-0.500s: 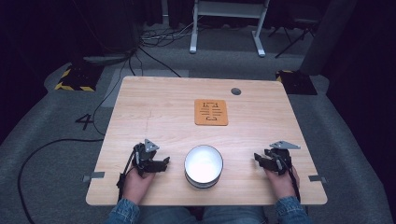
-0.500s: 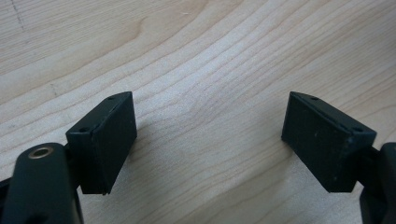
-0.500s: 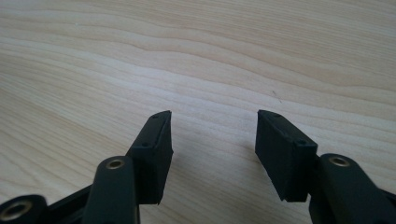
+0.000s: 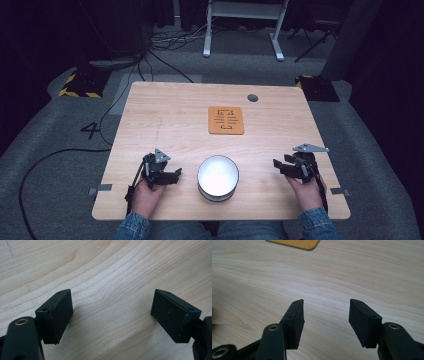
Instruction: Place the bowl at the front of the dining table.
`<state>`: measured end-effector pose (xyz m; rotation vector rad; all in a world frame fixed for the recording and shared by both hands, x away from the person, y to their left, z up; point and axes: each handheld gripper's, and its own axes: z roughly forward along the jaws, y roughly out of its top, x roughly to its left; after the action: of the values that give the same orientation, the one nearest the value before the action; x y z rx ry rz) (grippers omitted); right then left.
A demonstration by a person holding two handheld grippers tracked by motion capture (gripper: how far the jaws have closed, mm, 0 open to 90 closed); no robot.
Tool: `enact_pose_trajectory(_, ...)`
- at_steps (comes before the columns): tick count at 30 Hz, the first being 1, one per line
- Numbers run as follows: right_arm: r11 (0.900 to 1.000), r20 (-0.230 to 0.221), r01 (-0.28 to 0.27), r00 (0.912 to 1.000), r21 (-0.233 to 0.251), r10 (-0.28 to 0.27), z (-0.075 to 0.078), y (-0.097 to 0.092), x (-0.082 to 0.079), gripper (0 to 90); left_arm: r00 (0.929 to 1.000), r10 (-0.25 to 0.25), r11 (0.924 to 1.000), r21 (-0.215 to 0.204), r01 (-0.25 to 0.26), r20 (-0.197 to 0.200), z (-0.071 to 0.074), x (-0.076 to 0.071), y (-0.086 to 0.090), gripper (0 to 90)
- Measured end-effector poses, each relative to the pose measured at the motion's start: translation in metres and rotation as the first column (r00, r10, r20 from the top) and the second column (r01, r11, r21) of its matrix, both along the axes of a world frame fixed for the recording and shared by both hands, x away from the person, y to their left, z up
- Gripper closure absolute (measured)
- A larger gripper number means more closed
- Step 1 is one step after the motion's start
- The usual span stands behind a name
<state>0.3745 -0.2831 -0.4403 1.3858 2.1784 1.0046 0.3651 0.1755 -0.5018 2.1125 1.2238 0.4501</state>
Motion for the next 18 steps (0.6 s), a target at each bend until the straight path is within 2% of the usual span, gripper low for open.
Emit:
enact_pose_trajectory(5,0.9995,-0.002,-0.010,0.9999,0.030,0.010,0.011,0.003,-0.001,45.6,1.0000,-0.001,1.0000,-0.001,0.001,-0.001,0.000,0.000,0.000,18.1)
enact_pose_trajectory(8,0.9993,0.001,-0.023,0.9997,0.028,0.023,0.019,0.007,0.000,45.6,1.0000,0.000,1.0000,0.000,0.000,0.000,0.000,0.000,0.000,18.1)
enact_pose_trajectory(13,0.9981,0.035,-0.060,0.9976,0.016,0.059,0.036,0.021,-0.001,45.5,1.0000,0.000,1.0000,0.000,0.000,-0.001,0.000,0.000,0.000,18.1)
enact_pose_trajectory(15,0.9980,0.040,-0.063,0.9973,0.012,0.062,0.038,0.023,-0.001,45.5,1.0000,0.000,1.0000,-0.001,0.000,0.000,0.000,0.000,0.000,18.1)
enact_pose_trajectory(18,0.9957,0.048,-0.089,0.9950,0.026,0.087,0.046,0.032,-0.003,45.5,1.0000,0.000,1.0000,-0.002,0.000,-0.001,0.000,0.000,0.000,18.1)
